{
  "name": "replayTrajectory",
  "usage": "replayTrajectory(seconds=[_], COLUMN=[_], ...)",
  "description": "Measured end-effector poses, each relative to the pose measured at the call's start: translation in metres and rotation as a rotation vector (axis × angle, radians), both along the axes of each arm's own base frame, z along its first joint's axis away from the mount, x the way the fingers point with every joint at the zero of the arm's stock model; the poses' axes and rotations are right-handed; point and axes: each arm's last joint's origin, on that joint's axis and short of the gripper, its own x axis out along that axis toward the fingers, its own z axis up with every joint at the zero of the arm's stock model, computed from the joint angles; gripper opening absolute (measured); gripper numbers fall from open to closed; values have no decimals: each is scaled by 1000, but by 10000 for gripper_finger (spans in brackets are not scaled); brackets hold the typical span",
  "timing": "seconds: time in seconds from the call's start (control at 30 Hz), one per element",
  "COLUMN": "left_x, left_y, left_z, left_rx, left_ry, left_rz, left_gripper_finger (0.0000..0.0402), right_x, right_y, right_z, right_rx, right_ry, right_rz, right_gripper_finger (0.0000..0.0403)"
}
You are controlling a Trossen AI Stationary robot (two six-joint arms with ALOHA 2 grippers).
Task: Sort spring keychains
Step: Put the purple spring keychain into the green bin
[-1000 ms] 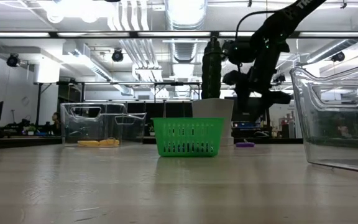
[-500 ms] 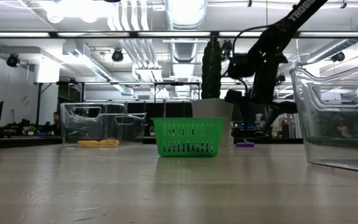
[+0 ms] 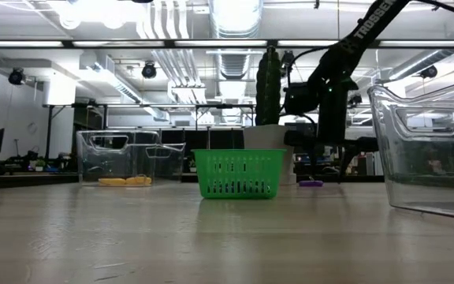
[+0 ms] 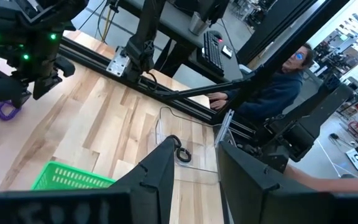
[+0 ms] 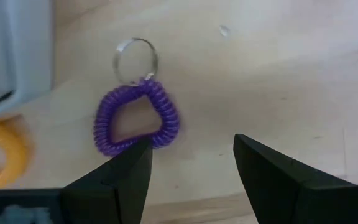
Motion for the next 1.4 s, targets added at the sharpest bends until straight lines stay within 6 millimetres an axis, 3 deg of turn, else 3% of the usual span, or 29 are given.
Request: replayTrajectory(seconds=[0.3,0.67,1.13,1.4], left_x=[0,0,0,0], left_y=[0,0,1,1], left_z=[0,0,0,2], left_rx=[-2,6,18,25], left_ry=[0,-1,-3,-19], left_rz=[0,-2,5,27], left_gripper_finger=[117,117,117,117], right_x=[3,4,2,-9], right_y=[-5,-8,0,11], right_z=[-7,-1,2,3], right_rx=[5,-31,-61,93], right_ry=[0,-9,74,152], right_rz=[-42,-85,-106,-49], right_gripper_finger=[219,219,219,219])
